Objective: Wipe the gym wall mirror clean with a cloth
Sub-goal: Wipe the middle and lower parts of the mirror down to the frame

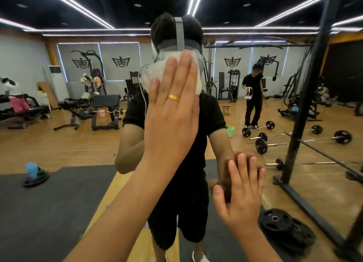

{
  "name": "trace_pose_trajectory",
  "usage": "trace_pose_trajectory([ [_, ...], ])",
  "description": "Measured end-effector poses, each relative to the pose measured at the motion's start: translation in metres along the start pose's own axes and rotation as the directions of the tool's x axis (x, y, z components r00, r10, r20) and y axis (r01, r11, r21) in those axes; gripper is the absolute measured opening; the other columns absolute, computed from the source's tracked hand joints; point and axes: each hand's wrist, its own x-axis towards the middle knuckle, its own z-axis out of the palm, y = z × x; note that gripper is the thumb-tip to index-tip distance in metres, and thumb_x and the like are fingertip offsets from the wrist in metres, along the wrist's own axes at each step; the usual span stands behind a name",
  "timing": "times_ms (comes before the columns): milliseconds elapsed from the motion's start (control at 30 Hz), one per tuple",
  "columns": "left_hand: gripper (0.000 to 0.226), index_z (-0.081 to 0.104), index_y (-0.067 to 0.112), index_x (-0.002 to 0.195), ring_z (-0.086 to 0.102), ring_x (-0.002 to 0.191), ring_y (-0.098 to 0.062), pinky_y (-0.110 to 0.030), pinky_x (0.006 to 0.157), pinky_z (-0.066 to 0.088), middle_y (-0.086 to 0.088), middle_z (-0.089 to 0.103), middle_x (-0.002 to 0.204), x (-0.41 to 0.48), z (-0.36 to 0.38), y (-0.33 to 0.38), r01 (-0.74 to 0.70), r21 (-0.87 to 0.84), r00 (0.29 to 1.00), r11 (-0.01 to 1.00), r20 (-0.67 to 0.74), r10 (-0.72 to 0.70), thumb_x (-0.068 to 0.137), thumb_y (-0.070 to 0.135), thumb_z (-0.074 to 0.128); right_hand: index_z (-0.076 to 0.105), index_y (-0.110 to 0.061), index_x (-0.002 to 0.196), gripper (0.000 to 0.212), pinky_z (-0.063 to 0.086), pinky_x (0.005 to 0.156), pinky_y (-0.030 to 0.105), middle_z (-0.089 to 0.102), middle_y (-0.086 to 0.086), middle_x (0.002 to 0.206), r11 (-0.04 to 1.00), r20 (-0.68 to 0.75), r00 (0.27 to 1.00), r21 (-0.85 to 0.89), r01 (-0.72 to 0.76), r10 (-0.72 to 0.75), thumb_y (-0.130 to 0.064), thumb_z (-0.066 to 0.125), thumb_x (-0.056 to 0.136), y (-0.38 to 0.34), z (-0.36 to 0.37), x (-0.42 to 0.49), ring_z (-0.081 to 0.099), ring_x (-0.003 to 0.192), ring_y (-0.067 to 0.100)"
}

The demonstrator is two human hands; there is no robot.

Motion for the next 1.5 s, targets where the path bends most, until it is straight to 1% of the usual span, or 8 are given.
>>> trace_pose_trajectory([
  [233, 0.055, 0.026, 0.006, 0.161, 0.014, 0.159, -0.026, -0.047, 0.129, 0.011, -0.010, 0.024, 0.170, -0.002, 0.000, 0.005, 0.001, -0.056, 1.000, 0.998, 0.031, 0.000, 0.109, 0.012, 0.042, 0.033, -0.011, 0.156, 0.059, 0.007, 0.128, 0.054, 0.012, 0.000, 0.173, 1.000, 0.013, 1.000, -0.010, -0.004, 0.004, -0.040, 0.038, 0.105, -0.001, -0.002, -0.001, 0.011, 0.159, 0.029],
  [400, 0.054, 0.025, 0.009, 0.162, 0.008, 0.159, -0.018, -0.041, 0.129, 0.006, -0.006, 0.022, 0.170, -0.065, -0.014, -0.021, -0.014, 0.054, 0.995, 0.998, 0.100, 0.009, 0.110, 0.019, 0.037, 0.020, -0.018, 0.164, 0.065, 0.006, 0.128, 0.053, 0.010, 0.000, 0.173, 1.000, 0.010, 1.000, 0.007, 0.012, -0.012, -0.038, 0.039, 0.104, -0.002, -0.002, -0.001, 0.010, 0.159, 0.028],
  [733, 0.057, 0.022, 0.007, 0.163, 0.007, 0.160, -0.023, -0.046, 0.130, 0.007, -0.007, 0.016, 0.171, -0.038, -0.005, 0.000, 0.079, -0.003, 0.994, 0.997, 0.074, -0.078, 0.109, 0.012, 0.039, 0.019, -0.019, 0.164, 0.073, 0.007, 0.128, 0.054, 0.010, 0.000, 0.173, 1.000, 0.021, 1.000, 0.011, 0.011, -0.011, -0.035, 0.047, 0.099, -0.001, -0.004, -0.002, 0.010, 0.159, 0.028],
  [967, 0.065, 0.016, 0.010, 0.164, 0.008, 0.160, -0.026, -0.043, 0.130, 0.008, -0.005, 0.008, 0.174, -0.153, -0.030, -0.041, -0.014, 0.138, 0.964, 0.990, 0.265, -0.024, 0.104, 0.018, 0.040, 0.025, -0.016, 0.161, 0.065, 0.007, 0.128, 0.055, 0.012, -0.001, 0.173, 1.000, 0.015, 1.000, -0.004, 0.004, -0.004, -0.038, 0.042, 0.102, 0.004, -0.006, 0.001, 0.010, 0.159, 0.027],
  [1100, 0.064, 0.014, 0.015, 0.165, 0.008, 0.160, -0.025, -0.049, 0.126, 0.019, -0.003, 0.011, 0.173, -0.160, -0.038, -0.056, -0.032, 0.145, 0.953, 0.989, 0.302, -0.013, 0.106, 0.023, 0.038, 0.031, -0.007, 0.156, 0.063, 0.006, 0.126, 0.060, 0.010, 0.002, 0.173, 0.999, 0.057, 0.997, 0.008, -0.050, 0.050, -0.033, 0.045, 0.100, -0.001, -0.013, 0.001, 0.008, 0.159, 0.031],
  [1267, 0.061, 0.015, 0.015, 0.165, 0.010, 0.160, -0.024, -0.045, 0.129, 0.013, -0.003, 0.014, 0.173, -0.162, -0.041, -0.054, -0.020, 0.122, 0.955, 0.992, 0.298, -0.018, 0.108, 0.023, 0.036, 0.020, -0.014, 0.163, 0.070, 0.002, 0.128, 0.053, 0.014, 0.001, 0.172, 0.985, 0.079, 0.986, 0.104, 0.137, -0.146, -0.024, 0.045, 0.098, -0.034, -0.020, 0.001, 0.014, 0.159, 0.026],
  [1400, 0.051, 0.021, 0.013, 0.164, 0.016, 0.159, -0.025, -0.046, 0.128, 0.019, -0.006, 0.020, 0.171, -0.160, -0.047, -0.065, -0.046, 0.120, 0.959, 0.992, 0.284, 0.011, 0.115, 0.027, 0.014, 0.029, -0.004, 0.156, 0.066, 0.001, 0.129, 0.049, 0.011, 0.001, 0.173, 0.990, 0.157, 0.982, 0.104, 0.093, -0.108, -0.023, 0.047, 0.096, -0.067, 0.001, 0.007, 0.013, 0.159, 0.025],
  [1500, 0.050, 0.020, 0.012, 0.163, 0.017, 0.159, -0.025, -0.047, 0.127, 0.021, -0.006, 0.017, 0.171, -0.155, -0.045, -0.073, -0.093, 0.112, 0.963, 0.989, 0.263, 0.061, 0.115, 0.026, 0.017, 0.028, -0.006, 0.157, 0.066, 0.004, 0.129, 0.050, 0.010, 0.003, 0.173, 0.992, 0.170, 0.977, 0.040, 0.123, -0.128, -0.025, 0.046, 0.097, -0.067, 0.011, 0.002, 0.011, 0.159, 0.028],
])
